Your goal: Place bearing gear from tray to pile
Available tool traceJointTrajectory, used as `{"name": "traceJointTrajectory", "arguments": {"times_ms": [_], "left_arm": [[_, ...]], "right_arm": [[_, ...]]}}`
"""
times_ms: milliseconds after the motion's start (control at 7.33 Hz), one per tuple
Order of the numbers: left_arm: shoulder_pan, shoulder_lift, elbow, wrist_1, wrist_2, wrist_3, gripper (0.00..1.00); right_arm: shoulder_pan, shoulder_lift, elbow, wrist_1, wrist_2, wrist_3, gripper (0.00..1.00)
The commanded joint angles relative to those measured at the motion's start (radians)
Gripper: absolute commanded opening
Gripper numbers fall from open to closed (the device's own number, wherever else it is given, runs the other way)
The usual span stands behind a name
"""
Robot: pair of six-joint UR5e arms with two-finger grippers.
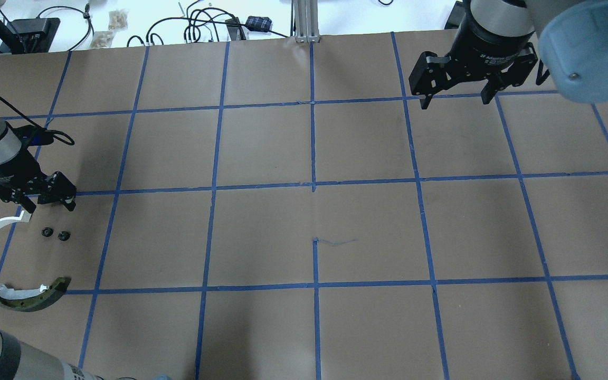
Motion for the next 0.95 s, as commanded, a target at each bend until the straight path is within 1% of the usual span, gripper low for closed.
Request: {"name": "traceJointTrajectory", "arguments": {"times_ms": [0, 136, 273, 545, 682, 818], "left_arm": [[-0.087, 0.052, 0.116, -0.057, -0.013, -0.003, 1.0], [-0.15, 0.084, 0.154, -0.104, -0.02, -0.085, 1.0], [-0.21, 0.127, 0.17, -0.129, -0.065, -0.218, 1.0], [-0.323, 0.212, 0.181, -0.152, -0.075, -0.34, 1.0], [-0.394, 0.246, 0.181, -0.175, -0.084, -0.357, 1.0], [-0.452, 0.272, 0.172, -0.172, -0.137, -0.38, 1.0]], "right_arm": [[0.0, 0.0, 0.0, 0.0, 0.002, 0.0, 1.0], [0.002, 0.0, 0.002, 0.0, 0.002, 0.0, 1.0], [0.0, 0.0, 0.008, -0.002, 0.002, 0.0, 1.0], [0.002, -0.002, 0.009, -0.002, 0.002, 0.0, 1.0], [0.0, -0.002, 0.011, -0.002, 0.002, 0.0, 1.0], [0.002, -0.002, 0.011, -0.002, 0.002, 0.0, 1.0]]}}
